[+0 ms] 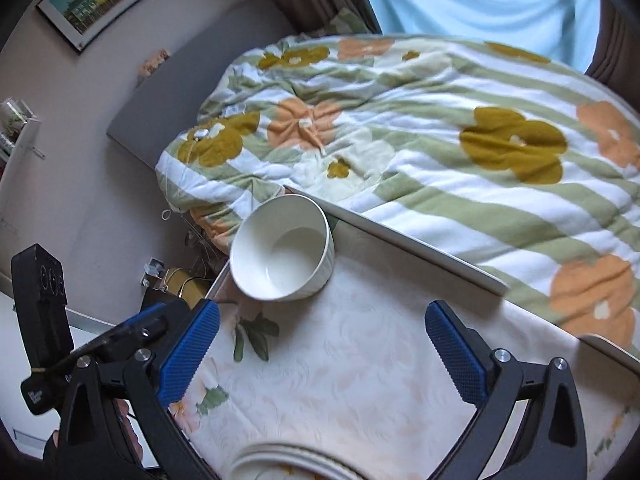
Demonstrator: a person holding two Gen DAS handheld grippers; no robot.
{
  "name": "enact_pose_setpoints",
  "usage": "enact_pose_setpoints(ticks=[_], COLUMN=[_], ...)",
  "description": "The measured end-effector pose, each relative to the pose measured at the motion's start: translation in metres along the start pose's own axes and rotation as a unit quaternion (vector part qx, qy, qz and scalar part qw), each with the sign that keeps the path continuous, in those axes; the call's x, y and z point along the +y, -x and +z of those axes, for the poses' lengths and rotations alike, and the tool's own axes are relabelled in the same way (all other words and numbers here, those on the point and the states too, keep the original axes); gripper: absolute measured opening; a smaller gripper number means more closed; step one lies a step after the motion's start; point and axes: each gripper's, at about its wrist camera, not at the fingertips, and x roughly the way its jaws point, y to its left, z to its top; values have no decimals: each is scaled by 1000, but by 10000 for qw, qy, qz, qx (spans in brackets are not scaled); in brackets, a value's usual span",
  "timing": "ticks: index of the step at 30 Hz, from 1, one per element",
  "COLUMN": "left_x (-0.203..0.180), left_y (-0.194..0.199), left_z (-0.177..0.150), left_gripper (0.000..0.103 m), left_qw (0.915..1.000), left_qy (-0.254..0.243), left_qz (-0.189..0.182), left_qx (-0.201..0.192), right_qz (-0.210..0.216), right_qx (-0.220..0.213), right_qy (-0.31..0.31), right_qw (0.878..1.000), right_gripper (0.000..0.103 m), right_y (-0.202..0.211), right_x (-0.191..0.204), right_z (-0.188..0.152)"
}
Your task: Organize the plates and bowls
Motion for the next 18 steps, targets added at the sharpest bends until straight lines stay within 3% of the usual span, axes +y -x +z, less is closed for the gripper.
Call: enact_pose_setpoints(ticks=[3,4,8,12,15,17,18], left_x=[7,10,14,19,18,15,14], left_y=[-28,-35,-57,-71,-74,-77,-77], left_z=[10,13,22,30,34,35,35], left_gripper=[71,65,50,32,20,19,19], left_qw=[9997,9995,9991,9990,9991,9994,9995], left_qy=[192,238,319,319,314,234,192], left_qz=[-43,-68,-19,48,-99,-6,22], left_qx=[160,190,276,306,285,267,262], right_qz=[58,100,211,293,377,400,410], right_qx=[204,254,431,519,547,554,564], right_qy=[-428,-563,-751,-752,-778,-745,-718], right_qw=[9989,9980,9960,9954,9948,9949,9950], right_gripper=[92,92,74,65,54,33,28], right_y=[-32,-38,-65,-81,-90,-95,-96], right_x=[-12,-16,-23,-22,-21,-20,-20], right_z=[8,11,19,23,25,26,26])
